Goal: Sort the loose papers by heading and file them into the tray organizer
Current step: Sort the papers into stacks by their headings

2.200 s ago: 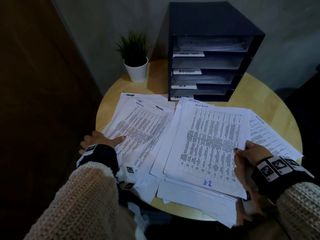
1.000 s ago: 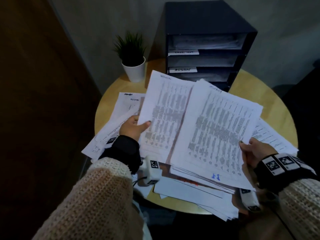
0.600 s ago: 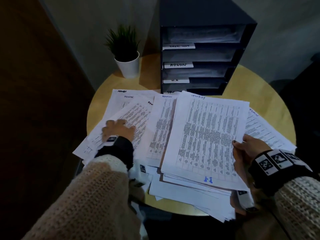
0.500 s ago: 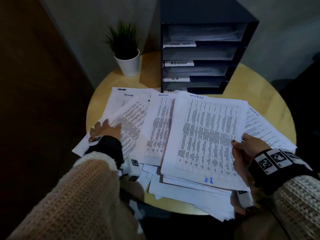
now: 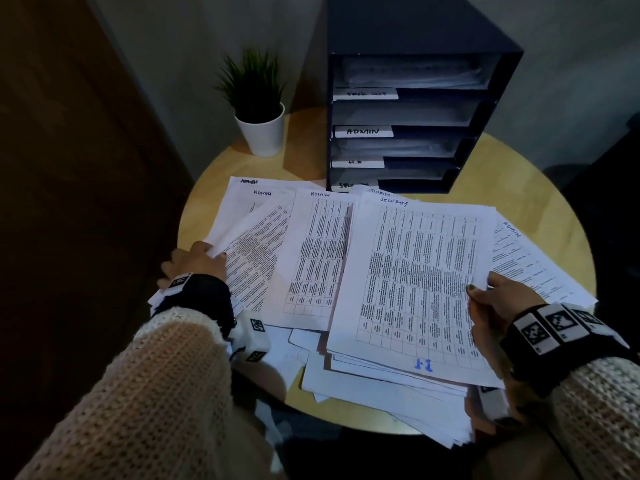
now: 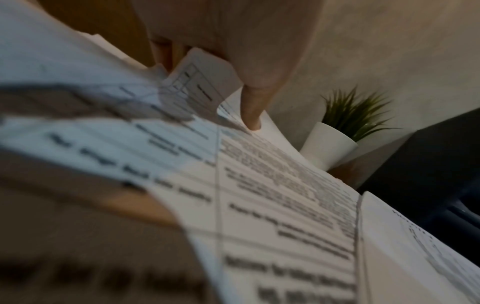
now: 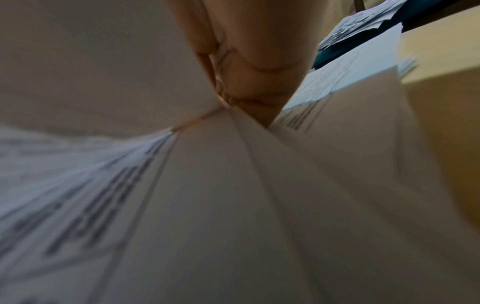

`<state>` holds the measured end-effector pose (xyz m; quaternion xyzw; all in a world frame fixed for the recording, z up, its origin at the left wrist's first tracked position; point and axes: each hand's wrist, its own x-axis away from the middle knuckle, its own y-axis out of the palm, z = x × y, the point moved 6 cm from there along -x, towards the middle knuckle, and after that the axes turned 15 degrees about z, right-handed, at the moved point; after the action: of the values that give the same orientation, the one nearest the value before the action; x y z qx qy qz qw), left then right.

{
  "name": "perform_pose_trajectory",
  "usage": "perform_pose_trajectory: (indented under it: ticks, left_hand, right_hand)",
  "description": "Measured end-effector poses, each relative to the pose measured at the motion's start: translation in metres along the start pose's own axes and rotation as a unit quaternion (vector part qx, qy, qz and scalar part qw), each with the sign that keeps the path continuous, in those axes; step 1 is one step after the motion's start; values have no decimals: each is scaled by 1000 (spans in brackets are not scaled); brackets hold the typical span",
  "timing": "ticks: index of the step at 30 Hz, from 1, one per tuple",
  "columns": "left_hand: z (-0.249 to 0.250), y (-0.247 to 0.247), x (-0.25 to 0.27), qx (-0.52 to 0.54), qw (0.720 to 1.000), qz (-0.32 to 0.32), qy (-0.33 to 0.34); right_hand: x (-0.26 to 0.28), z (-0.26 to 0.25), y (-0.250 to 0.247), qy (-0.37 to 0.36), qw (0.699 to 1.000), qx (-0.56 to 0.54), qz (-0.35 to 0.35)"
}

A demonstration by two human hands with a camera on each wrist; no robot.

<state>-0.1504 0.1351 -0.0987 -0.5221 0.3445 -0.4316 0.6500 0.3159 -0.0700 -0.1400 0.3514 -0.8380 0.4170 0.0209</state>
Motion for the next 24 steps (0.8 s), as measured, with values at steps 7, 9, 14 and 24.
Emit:
perform_pose_trajectory:
  ticks: [7, 9, 14, 24]
  left_hand:
    - [7, -8, -4, -31, 999, -21, 32]
    - [20, -8, -2, -30, 994, -60, 86]
    - [50, -18, 17, 32, 985, -74, 151]
    - [59, -15, 33, -136, 967, -76, 202]
  right_hand:
    - [-16, 15, 6, 33, 999, -13, -2]
    - [-18, 16, 6, 36, 999, -18, 0]
    - [-18, 18, 8, 71, 995, -67, -4]
    - [-16, 15, 7, 59, 995, -87, -4]
